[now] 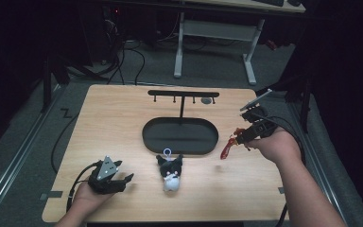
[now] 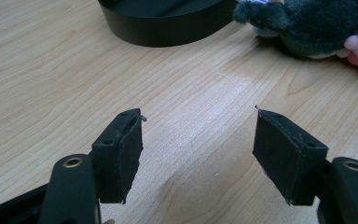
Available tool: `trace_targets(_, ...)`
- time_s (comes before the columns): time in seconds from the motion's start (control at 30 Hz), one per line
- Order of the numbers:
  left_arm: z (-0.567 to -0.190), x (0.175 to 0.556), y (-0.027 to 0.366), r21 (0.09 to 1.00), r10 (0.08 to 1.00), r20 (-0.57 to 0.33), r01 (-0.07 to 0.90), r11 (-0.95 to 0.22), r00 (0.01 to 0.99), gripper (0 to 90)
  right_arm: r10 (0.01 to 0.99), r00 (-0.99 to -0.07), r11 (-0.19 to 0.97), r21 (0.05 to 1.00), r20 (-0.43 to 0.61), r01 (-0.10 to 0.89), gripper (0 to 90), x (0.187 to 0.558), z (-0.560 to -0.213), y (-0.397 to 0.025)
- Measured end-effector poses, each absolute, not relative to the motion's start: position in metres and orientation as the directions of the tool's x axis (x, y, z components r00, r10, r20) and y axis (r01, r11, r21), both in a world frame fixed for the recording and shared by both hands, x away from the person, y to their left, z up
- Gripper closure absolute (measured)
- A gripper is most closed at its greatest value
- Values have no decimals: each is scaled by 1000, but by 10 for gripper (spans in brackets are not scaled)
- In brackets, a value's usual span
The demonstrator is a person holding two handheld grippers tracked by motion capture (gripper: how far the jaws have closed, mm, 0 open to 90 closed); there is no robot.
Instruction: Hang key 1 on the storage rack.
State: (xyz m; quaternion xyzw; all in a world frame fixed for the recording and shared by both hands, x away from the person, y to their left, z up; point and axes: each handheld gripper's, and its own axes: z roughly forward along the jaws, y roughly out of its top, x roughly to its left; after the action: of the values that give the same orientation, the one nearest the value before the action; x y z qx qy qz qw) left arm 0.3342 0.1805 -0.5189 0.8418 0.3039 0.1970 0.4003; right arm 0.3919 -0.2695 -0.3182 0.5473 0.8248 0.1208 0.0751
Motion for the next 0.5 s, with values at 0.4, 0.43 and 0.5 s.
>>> trace_targets(0.4,-518,334,181,798,667,87,349,-491,740,332,917,-399,380,298,1,875,666,416,-313,-255)
trace_targets(0.43,-518,334,181,801,669,88,347,-488,738,332,917,-400,382,300,-1,874,666,419,-312,-252)
trace_targets(0.5,-518,334,181,800,669,87,348,-488,738,332,917,-399,381,300,-1,874,666,421,-311,-251)
